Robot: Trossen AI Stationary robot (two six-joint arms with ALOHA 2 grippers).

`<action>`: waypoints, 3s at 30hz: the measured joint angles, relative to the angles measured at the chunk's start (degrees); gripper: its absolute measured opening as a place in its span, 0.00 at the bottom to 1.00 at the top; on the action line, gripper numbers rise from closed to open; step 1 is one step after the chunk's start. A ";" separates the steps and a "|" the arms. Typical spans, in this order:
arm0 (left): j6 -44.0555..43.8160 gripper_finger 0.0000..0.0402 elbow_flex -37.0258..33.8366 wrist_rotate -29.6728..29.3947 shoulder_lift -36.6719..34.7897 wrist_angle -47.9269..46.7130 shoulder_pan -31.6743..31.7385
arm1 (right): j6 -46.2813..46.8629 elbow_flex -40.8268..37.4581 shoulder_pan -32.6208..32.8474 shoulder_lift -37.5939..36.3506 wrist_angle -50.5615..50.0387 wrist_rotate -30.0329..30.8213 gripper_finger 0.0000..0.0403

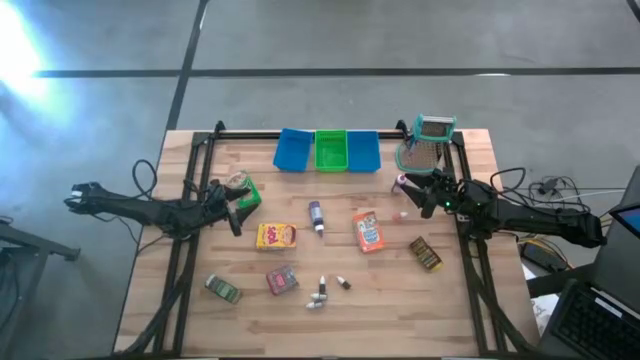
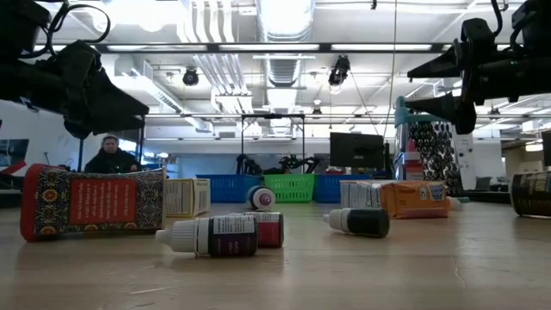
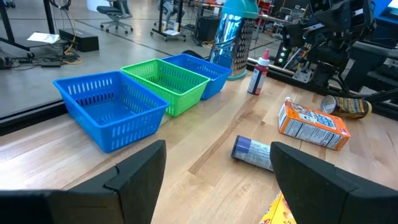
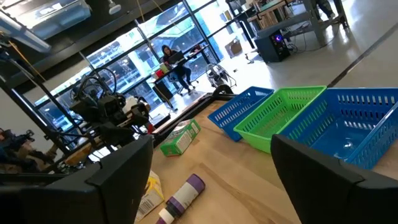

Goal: Pick & Place Kitchen Items

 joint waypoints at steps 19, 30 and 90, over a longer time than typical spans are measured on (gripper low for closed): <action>-0.02 0.73 0.00 0.07 -0.02 0.00 -0.02 | 0.02 0.01 0.01 -0.01 0.01 0.01 0.88; -0.01 0.73 0.00 0.29 -0.01 0.00 -0.01 | 0.02 0.02 0.02 -0.02 0.00 0.01 0.79; -0.01 0.73 0.00 0.07 -0.01 0.00 -0.02 | 0.00 0.02 0.00 0.00 0.16 1.29 0.80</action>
